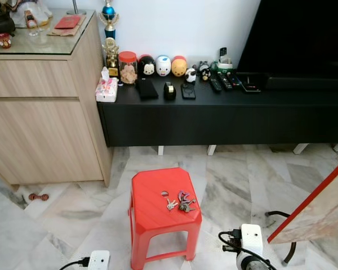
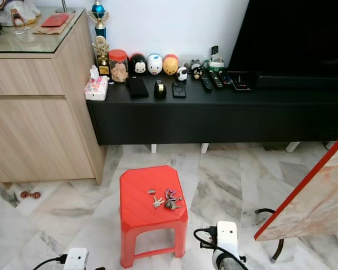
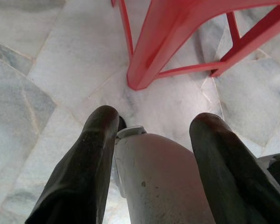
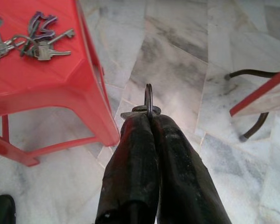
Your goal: Hang keys on a hook
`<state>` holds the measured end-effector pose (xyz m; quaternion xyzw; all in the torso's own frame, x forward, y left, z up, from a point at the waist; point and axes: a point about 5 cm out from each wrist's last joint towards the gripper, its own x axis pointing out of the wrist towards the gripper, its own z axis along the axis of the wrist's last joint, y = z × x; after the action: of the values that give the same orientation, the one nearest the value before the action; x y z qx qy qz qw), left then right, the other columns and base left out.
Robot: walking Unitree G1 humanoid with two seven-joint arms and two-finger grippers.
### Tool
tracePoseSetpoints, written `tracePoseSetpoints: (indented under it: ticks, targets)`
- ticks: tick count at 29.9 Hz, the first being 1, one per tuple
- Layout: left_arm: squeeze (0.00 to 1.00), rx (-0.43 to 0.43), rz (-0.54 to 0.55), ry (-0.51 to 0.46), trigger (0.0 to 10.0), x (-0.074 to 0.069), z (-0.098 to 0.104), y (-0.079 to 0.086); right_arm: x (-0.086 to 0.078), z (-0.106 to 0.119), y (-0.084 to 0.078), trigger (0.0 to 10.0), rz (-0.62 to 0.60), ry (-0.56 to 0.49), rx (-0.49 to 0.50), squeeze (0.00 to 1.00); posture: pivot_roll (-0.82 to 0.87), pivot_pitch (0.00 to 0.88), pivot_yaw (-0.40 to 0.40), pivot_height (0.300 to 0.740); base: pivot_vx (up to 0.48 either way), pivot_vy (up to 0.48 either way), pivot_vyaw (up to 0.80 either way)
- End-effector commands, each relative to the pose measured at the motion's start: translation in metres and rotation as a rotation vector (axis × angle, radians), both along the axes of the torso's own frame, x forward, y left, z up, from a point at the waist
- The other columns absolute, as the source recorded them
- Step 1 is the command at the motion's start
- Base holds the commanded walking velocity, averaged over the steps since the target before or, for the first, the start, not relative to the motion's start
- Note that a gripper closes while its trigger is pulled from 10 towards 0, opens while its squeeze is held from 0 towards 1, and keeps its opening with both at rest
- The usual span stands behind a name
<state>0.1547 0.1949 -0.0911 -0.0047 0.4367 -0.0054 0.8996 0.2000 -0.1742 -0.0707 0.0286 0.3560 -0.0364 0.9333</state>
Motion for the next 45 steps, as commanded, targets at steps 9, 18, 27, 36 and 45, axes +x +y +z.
tracePoseSetpoints:
  ticks: [9, 18, 27, 36, 45]
  targets:
    - [0.00, -0.028, -0.039, 0.071, 10.0, -0.014, -0.009, -0.018, -0.001, -0.001, -0.005, 10.0, -0.027, 0.011, -0.007, 0.00, 0.08, 0.000, -0.127, 0.740, 0.000, -0.292, 0.00]
    - [0.00, -0.019, -0.018, 0.063, 10.0, -0.016, -0.008, -0.008, 0.000, 0.000, -0.007, 10.0, -0.032, 0.010, -0.006, 0.00, 0.08, 0.000, -0.127, 0.740, 0.000, -0.292, 0.00]
    - [0.00, -0.007, 0.001, 0.051, 10.0, -0.014, -0.005, 0.004, -0.001, -0.001, -0.006, 10.0, -0.040, 0.020, -0.002, 0.00, 0.08, 0.000, -0.123, 0.740, 0.000, -0.314, 0.00]
    - [0.00, -0.007, -0.013, 0.045, 10.0, -0.011, -0.004, 0.003, 0.000, 0.000, -0.007, 10.0, -0.052, 0.011, 0.001, 0.00, 0.08, 0.000, -0.121, 0.740, 0.000, -0.340, 0.00]
    - [0.00, -0.010, -0.018, 0.039, 10.0, -0.010, -0.004, 0.002, 0.003, 0.002, -0.007, 10.0, -0.059, -0.006, 0.001, 0.00, 0.08, 0.008, -0.119, 0.740, 0.000, -0.340, 0.00]
